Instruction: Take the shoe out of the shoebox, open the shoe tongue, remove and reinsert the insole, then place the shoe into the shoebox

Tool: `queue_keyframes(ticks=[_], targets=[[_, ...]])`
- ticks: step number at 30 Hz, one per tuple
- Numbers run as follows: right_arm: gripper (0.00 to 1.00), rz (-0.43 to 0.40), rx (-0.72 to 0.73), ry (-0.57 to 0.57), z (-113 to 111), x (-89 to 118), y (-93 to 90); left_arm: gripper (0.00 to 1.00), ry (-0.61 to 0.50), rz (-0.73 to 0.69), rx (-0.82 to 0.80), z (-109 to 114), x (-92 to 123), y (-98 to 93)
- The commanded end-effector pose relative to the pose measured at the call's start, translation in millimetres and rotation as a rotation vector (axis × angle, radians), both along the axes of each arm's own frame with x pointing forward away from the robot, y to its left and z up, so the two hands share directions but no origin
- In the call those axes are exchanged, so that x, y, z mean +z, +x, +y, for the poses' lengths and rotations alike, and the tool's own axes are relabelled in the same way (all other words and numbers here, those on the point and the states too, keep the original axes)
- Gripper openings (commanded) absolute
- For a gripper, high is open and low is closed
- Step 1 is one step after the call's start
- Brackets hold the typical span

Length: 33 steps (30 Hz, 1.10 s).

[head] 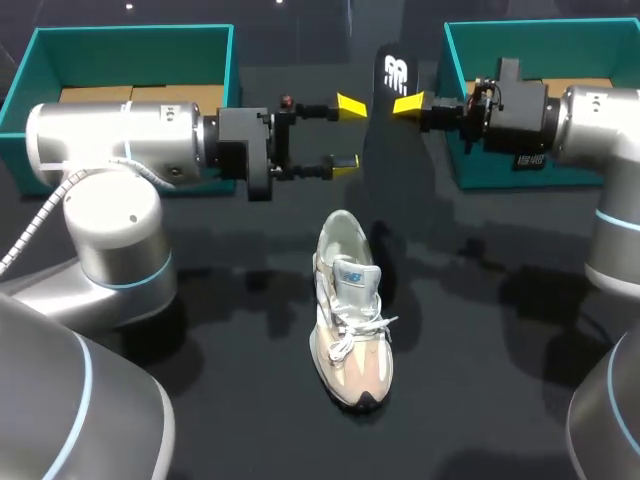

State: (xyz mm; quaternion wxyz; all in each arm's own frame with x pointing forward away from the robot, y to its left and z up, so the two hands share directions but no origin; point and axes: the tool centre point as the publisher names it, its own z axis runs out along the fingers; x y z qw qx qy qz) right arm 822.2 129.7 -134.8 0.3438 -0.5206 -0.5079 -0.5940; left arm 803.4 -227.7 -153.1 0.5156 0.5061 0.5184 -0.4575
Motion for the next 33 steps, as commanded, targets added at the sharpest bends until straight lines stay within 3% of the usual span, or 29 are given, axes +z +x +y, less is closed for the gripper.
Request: queue_keyframes(ticks=[1,4,7,9,29,33], targets=[[0.00,0.038,-0.002,-0.017,4,-4,0.7,0.93,-0.002,-0.001,0.000,-9,-3,2.9],[0.00,0.121,-0.021,-0.011,10,-13,3.8,0.80,0.003,0.001,-0.004,-12,-4,2.8],[0.00,0.178,-0.011,-0.013,15,-19,5.1,0.58,0.006,0.002,-0.005,-13,-4,3.1],[0.00,0.195,-0.012,-0.010,17,-22,5.6,0.49,0.007,0.002,-0.007,-13,-4,3.1],[0.00,0.252,-0.019,0.021,24,-28,16.9,0.24,0.016,0.019,-0.004,-18,-10,0.7],[0.00,0.252,-0.017,0.028,24,-28,14.8,0.33,0.024,0.013,0.007,-19,-12,2.0]])
